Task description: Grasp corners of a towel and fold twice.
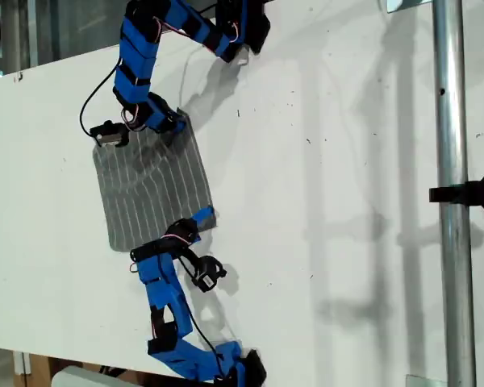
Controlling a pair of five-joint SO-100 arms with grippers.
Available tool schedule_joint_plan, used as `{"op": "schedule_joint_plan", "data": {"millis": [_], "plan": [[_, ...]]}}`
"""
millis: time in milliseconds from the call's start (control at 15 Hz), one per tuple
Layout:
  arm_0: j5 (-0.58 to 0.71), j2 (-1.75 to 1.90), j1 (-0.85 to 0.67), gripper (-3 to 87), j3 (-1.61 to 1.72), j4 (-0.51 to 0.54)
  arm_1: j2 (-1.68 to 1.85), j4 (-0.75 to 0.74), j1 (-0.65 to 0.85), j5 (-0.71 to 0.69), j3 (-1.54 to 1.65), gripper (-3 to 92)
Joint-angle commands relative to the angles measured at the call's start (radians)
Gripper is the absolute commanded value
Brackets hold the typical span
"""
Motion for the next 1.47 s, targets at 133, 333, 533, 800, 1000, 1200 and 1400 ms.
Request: {"op": "schedule_joint_plan", "data": {"millis": [133, 333, 533, 800, 1000, 1200, 1400], "plan": [[-0.009, -0.028, -0.048, 36.4, -0.064, -0.044, 0.002, -0.009, -0.012, -0.005, -0.012, -0.2], [0.028, -0.029, -0.040, 32.7, -0.071, -0.092, 0.005, -0.009, -0.011, -0.005, -0.009, -0.2], [0.032, -0.046, -0.014, 25.0, -0.067, -0.072, 0.009, -0.009, -0.011, -0.005, -0.006, -0.2], [-0.028, -0.064, 0.017, -1.5, -0.069, 0.018, 0.052, -0.028, 0.002, -0.005, 0.029, -0.2], [-0.055, -0.063, 0.028, -1.6, -0.069, 0.021, 0.057, -0.029, -0.008, -0.005, 0.032, -0.2], [-0.092, -0.048, 0.035, -1.7, -0.063, 0.075, 0.095, -0.008, -0.052, 0.038, 0.046, -0.2], [-0.110, 0.020, 0.100, -1.8, -0.044, 0.123, 0.261, 0.077, -0.161, 0.130, 0.106, -0.2]]}}
